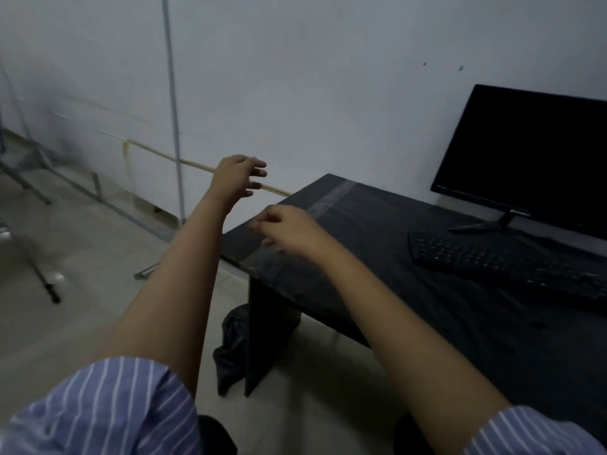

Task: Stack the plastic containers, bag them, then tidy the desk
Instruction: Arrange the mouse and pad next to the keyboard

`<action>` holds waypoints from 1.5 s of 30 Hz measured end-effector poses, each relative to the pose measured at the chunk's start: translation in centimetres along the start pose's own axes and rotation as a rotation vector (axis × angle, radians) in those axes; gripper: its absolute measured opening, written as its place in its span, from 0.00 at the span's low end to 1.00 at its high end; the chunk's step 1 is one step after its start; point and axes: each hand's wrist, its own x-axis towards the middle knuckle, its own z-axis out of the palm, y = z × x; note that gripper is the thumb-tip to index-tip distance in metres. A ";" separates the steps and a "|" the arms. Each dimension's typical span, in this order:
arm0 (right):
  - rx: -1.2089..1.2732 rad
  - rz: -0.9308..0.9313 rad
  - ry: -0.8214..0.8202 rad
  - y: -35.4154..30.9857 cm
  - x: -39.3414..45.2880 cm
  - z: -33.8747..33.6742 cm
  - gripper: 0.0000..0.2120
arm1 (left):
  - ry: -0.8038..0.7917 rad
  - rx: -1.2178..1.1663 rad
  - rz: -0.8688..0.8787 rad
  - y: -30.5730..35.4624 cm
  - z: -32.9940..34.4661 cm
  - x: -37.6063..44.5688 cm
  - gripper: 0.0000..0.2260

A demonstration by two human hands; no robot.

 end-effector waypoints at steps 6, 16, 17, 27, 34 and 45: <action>-0.070 0.141 0.182 5.3 -1.7 -9.9 0.07 | -0.215 -0.047 0.032 3.0 11.5 0.6 0.09; -0.193 0.322 0.522 14.0 -16.4 -23.0 0.07 | -0.596 -0.012 0.093 5.3 31.0 -7.6 0.10; -0.212 0.338 0.534 14.8 -18.8 -24.3 0.07 | -0.621 -0.022 0.085 5.7 33.0 -9.2 0.10; -0.264 0.462 0.610 21.2 -33.8 -33.9 0.06 | -0.759 -0.086 -0.090 8.0 45.4 -21.1 0.13; -0.238 0.575 0.703 26.9 -39.2 -37.9 0.07 | -0.843 0.089 -0.061 8.4 51.4 -23.3 0.12; -0.235 0.741 0.891 35.5 -40.0 -45.0 0.10 | -0.860 0.206 -0.088 7.4 63.9 -19.3 0.14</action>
